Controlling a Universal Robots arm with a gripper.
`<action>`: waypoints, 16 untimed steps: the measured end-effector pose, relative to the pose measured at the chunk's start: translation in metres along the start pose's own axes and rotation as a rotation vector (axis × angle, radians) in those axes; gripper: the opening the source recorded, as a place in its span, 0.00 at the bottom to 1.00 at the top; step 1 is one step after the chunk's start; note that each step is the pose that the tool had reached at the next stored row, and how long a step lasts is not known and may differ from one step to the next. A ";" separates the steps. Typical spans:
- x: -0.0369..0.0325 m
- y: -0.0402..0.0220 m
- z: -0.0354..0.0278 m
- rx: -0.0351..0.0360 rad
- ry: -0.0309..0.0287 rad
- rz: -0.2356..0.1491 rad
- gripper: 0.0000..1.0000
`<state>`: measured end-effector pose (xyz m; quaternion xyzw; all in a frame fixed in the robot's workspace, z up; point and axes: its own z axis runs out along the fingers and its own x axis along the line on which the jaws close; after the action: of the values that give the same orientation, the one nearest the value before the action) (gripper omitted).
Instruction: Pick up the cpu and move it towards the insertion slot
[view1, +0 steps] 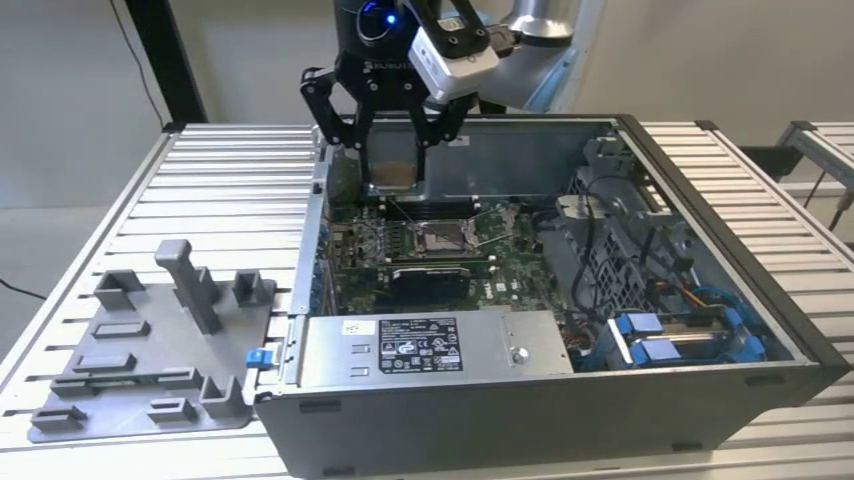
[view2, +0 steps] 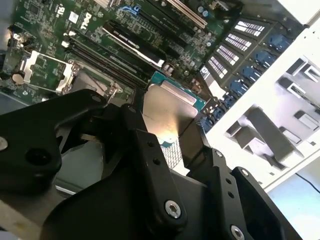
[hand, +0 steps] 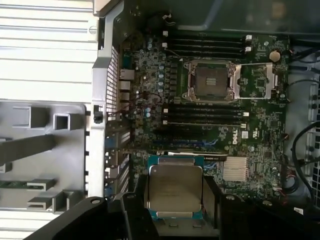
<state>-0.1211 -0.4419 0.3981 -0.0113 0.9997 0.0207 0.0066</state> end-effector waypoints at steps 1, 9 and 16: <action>-0.0001 0.0018 0.0000 0.0001 0.0000 0.000 0.00; -0.0036 0.0148 0.0007 0.0000 0.0000 0.000 0.00; -0.0104 0.0260 0.0014 -0.0001 0.0000 0.000 0.00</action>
<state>-0.1112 -0.4157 0.3980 -0.0114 0.9997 0.0207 0.0066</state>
